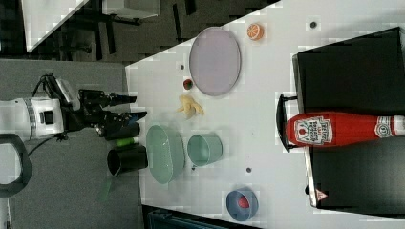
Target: Pick Ketchup from oven and place it on table.
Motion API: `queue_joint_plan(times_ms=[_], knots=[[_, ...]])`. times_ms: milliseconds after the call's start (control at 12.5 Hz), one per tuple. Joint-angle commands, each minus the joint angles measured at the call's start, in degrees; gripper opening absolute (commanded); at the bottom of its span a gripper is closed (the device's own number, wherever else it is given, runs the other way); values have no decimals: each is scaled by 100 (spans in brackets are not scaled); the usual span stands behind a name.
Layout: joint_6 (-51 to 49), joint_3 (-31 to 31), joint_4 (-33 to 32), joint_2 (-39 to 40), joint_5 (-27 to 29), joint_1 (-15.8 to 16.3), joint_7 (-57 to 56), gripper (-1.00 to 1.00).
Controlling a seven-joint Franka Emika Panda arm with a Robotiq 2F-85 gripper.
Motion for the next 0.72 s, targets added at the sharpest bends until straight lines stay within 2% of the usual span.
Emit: queue_joint_plan(times_ms=[80, 160, 480, 720], knots=[[-847, -313, -1177, -1804, -127, -159, -777, 85], [-828, -397, -1176, -1749, -137, -187, -777, 100], [-384, -926, -1165, -1487, -140, -332, -778, 100], [239, -1590, -1163, -1191, -140, -415, -813, 100]])
